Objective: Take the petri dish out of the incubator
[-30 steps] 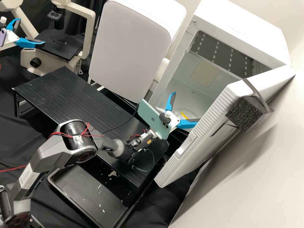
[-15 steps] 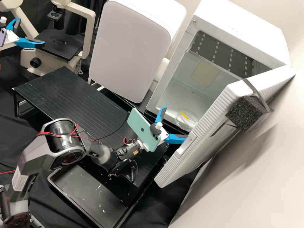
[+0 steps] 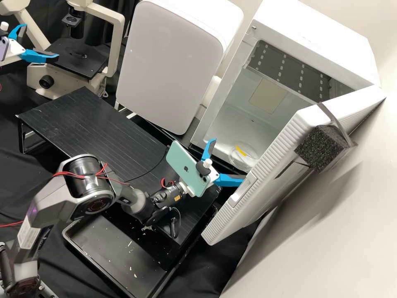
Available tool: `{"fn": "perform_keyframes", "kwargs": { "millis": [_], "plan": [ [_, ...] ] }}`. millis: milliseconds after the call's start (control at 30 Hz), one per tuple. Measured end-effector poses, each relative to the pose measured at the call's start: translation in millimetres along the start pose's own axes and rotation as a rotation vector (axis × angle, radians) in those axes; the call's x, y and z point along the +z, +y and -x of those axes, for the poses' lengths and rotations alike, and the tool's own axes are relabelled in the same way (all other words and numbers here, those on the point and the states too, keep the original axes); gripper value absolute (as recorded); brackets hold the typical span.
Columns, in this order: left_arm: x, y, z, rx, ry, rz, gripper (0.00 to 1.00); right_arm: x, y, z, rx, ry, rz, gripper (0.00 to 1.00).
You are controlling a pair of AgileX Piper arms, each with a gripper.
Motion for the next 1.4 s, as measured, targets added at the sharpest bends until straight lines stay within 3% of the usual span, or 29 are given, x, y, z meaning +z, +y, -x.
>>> {"fn": "perform_keyframes", "kwargs": {
  "millis": [900,1400],
  "plan": [
    [0.0,0.0,0.0,0.0,0.0,0.0,1.0,1.4,-15.8,-44.9,0.029,0.054,-0.011,1.0],
    [0.0,0.0,0.0,0.0,0.0,0.0,1.0,4.0,-26.9,-70.1,-0.004,0.035,-0.012,1.0]
  ]
}}
